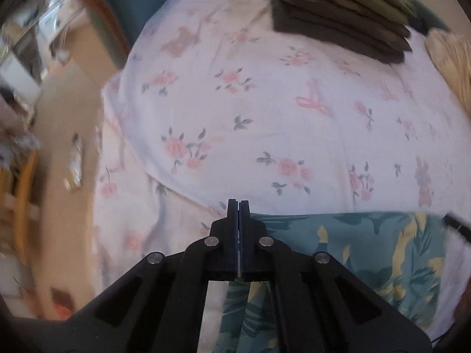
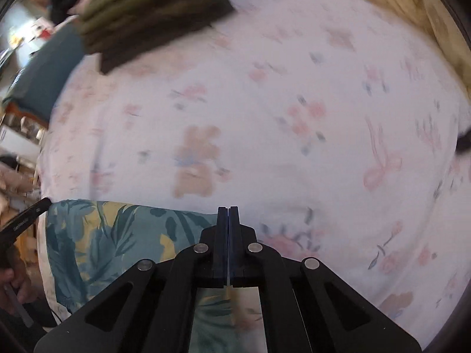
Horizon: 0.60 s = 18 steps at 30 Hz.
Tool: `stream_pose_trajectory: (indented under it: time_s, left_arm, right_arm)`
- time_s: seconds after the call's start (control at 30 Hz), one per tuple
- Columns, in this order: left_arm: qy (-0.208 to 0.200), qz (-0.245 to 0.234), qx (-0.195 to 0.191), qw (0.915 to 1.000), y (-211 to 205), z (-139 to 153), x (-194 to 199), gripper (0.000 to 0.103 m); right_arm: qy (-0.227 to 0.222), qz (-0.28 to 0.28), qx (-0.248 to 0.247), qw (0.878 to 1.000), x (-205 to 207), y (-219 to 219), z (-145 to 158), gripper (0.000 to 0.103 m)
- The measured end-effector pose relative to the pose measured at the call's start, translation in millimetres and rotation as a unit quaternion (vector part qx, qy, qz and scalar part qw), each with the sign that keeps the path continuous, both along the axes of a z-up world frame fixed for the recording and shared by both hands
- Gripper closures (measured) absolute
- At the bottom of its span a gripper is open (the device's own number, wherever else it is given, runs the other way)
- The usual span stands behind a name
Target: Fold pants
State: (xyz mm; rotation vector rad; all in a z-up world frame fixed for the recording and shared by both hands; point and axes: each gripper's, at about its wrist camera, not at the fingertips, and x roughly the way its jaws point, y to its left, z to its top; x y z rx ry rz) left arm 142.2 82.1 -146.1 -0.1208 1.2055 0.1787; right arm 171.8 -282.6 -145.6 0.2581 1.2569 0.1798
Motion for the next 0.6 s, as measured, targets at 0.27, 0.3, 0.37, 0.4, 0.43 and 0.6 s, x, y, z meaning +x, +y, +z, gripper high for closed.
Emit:
stream_pose_trajectory:
  time_s: [0.27, 0.3, 0.37, 0.4, 0.43, 0.6]
  left_arm:
    - [-0.036, 0.016, -0.082, 0.9958, 13, 21, -2, 0.044]
    - [-0.032, 0.019, -0.075, 0.9965, 15, 23, 0, 0.041]
    - [-0.01, -0.001, -0.052, 0.9986, 15, 24, 7, 0.041]
    - [0.009, -0.023, -0.044, 0.9987, 15, 21, 12, 0.041]
    - [0.026, -0.042, -0.041, 0.9979, 13, 16, 16, 0.041]
    - [0.108, -0.076, -0.095, 0.9867, 11, -24, 26, 0.041]
  right_arm:
    - [-0.018, -0.009, 0.012, 1.0, -4, -3, 26, 0.067]
    - [-0.018, -0.016, 0.028, 0.999, -4, -8, 27, 0.048]
    - [-0.015, -0.028, 0.049, 0.998, -5, -17, 24, 0.047]
    - [-0.005, -0.03, 0.064, 0.998, -2, -21, 18, 0.047]
    - [0.003, -0.028, 0.072, 0.997, 0, -20, 15, 0.047]
    - [0.04, 0.0, 0.108, 0.993, 12, -11, -6, 0.047]
